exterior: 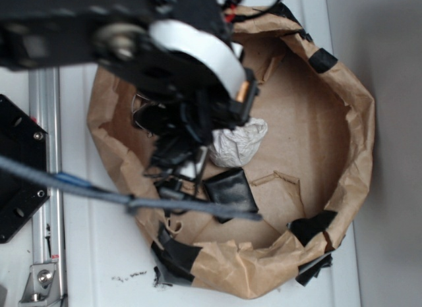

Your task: Grab the white paper.

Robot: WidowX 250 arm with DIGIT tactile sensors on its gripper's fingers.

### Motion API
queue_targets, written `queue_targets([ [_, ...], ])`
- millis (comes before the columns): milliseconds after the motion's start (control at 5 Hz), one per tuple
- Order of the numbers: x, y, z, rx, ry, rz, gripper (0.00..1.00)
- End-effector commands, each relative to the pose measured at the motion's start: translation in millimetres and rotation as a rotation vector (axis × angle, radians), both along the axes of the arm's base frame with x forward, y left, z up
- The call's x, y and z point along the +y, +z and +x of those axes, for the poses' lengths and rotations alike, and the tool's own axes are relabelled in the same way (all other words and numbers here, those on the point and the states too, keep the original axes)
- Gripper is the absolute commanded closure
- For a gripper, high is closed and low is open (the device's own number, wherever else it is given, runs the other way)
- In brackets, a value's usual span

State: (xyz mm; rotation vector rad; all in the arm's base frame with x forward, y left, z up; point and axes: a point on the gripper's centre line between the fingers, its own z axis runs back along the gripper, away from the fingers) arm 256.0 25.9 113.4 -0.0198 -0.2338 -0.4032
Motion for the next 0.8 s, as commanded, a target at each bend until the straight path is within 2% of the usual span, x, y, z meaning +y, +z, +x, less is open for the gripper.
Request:
queue_targets([
  [0,-19.5,-49.2,23.0,0.075,-0.133,-0.028,0.0],
  [200,-32.1,-67.4,14.6,0.139,-0.196,-0.04,0.0],
  [400,-34.7,-75.0,15.8,0.162,-0.156,-0.038,0.81],
  [600,-36.0,-83.6,15.5,0.186,-0.135,-0.015,1.0],
])
